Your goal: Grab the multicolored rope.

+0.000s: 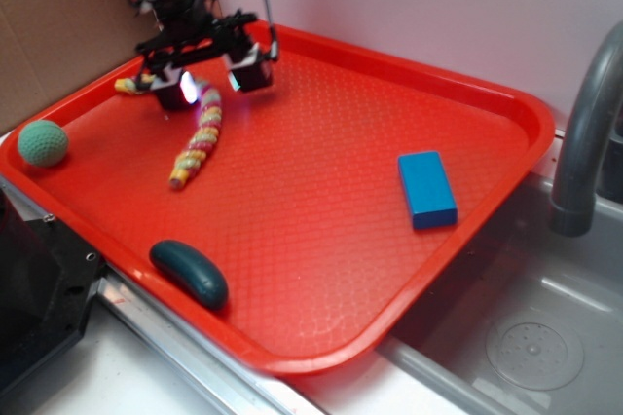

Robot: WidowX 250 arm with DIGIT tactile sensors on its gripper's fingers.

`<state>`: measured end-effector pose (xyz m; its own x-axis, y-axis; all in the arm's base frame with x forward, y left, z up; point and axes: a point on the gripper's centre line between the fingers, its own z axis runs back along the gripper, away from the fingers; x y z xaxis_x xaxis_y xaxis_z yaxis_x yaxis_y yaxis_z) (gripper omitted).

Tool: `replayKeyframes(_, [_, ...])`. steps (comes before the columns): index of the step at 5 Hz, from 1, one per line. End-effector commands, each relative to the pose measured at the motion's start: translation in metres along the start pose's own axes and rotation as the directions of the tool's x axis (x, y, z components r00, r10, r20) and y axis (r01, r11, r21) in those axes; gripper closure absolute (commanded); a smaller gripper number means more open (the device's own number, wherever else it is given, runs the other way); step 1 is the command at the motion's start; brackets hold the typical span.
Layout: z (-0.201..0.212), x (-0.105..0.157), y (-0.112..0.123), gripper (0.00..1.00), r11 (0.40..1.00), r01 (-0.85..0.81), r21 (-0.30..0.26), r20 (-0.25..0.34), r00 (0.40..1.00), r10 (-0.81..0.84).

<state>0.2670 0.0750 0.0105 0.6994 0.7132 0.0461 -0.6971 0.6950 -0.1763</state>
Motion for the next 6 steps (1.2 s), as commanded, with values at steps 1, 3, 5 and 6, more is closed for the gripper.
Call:
replayKeyframes(1, [-0.018,-0.018,0.010,1.00,0.997,-0.024,0.071,-0.003,1.000,0.024])
replayKeyframes(3, [0.007,-0.022,0.015,1.00,0.996,0.015,0.093,-0.046,0.999,-0.011])
replayKeyframes(5, [0.090,-0.044,0.018,1.00,0.978,0.204,0.052,-0.064,0.978,-0.200])
replayKeyframes(6, [0.140,-0.062,0.015,1.00,0.948,0.315,0.040,-0.020,0.949,-0.315])
